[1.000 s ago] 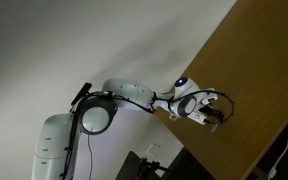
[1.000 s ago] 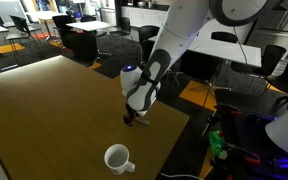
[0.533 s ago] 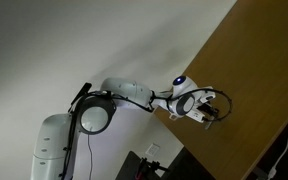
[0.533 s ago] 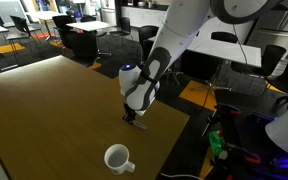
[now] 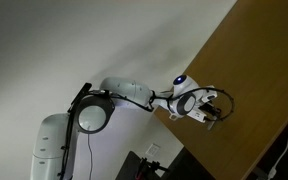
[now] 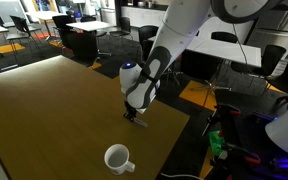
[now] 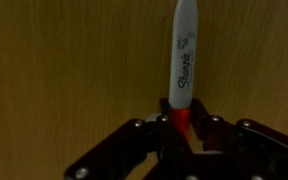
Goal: Put the marker inside the mug cup
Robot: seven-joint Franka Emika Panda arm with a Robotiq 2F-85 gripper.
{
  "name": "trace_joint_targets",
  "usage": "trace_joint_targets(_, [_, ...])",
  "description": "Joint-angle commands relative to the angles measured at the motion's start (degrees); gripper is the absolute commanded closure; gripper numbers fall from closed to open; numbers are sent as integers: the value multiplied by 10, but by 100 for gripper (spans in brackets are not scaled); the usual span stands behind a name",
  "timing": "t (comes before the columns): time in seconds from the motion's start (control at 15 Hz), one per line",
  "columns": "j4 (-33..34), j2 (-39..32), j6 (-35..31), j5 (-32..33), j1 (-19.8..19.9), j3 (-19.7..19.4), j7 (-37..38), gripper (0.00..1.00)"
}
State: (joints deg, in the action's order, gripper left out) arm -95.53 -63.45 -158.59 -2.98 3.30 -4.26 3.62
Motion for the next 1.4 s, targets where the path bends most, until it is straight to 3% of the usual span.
trace_joint_targets(0.0, [-36,52,19,7,-12,-20,12,94])
trace_joint_targets(0.27, [-44,88,39,7,-4,-17,0,94])
trace_joint_targets(0.73, [-30,140,150,11,-10,-15,8,94])
trace_joint_targets(0.93, [-43,158,153,15,-22,-18,17,94])
trace_joint_targets(1.0, [-15,129,140,8,-7,-10,4,75])
trace_joint_targets(1.27, [-20,134,140,9,-13,-9,5,75])
trace_joint_targets(1.33, [-21,134,140,10,-13,-9,5,94])
